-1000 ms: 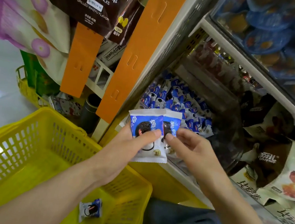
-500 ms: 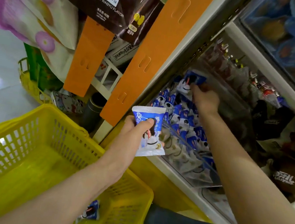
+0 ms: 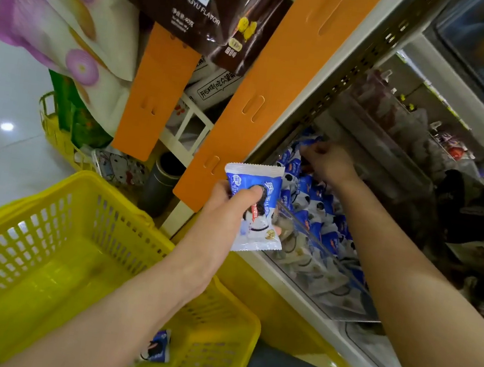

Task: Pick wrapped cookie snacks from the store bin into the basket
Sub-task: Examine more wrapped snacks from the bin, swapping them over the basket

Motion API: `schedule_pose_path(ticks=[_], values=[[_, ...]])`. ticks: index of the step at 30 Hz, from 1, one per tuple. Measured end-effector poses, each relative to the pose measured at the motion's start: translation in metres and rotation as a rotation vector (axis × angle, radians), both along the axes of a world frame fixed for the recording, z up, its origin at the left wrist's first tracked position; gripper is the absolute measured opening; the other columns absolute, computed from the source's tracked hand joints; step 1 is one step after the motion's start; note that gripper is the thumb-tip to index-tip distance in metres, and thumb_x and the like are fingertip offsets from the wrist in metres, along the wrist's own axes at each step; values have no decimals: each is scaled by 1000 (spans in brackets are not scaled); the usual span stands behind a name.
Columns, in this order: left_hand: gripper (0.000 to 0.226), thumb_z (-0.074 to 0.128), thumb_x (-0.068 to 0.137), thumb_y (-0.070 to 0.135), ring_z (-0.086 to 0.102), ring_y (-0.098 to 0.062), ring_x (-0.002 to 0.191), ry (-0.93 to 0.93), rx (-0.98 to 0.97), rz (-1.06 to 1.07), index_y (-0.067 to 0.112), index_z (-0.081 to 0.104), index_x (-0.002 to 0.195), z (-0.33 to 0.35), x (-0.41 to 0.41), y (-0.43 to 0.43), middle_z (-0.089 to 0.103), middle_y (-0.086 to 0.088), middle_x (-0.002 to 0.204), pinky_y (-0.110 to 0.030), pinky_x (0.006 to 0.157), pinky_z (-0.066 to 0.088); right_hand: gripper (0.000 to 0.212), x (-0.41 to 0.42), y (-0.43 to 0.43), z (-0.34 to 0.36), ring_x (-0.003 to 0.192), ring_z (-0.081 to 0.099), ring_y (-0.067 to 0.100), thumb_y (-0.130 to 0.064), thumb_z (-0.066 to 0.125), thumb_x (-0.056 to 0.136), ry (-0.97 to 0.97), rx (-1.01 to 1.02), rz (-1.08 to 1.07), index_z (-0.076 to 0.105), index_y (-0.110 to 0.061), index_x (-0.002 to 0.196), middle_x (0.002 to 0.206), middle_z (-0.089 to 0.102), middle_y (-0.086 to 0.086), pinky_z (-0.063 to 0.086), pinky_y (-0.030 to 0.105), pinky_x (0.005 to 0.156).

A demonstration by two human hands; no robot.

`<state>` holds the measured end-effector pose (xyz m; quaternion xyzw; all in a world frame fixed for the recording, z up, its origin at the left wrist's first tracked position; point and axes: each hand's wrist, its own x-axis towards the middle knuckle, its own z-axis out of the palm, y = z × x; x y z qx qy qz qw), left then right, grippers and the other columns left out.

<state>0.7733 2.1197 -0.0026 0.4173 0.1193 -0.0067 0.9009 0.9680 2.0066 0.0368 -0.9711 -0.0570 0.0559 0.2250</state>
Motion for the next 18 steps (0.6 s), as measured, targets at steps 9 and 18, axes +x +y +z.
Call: schedule_pose_path(ticks=[9, 18], values=[[12, 51, 92, 26, 70, -15, 88, -23, 58, -46, 37, 54, 95, -1, -7, -8, 68, 2, 100, -34, 82, 56, 33, -4, 4, 0, 92, 61, 31, -23, 50, 95, -79, -2, 14, 63, 6, 104, 98, 66, 20, 49, 41, 88], [22, 47, 94, 26, 63, 6, 92, -104, 281, -27, 38, 51, 112, -7, -31, -10, 65, 13, 108, -6, 66, 48, 14, -144, -16, 2, 64, 54, 4, -28, 48, 93, -485, 466, 277, 59, -35, 98, 82, 63, -8, 41, 13, 56]])
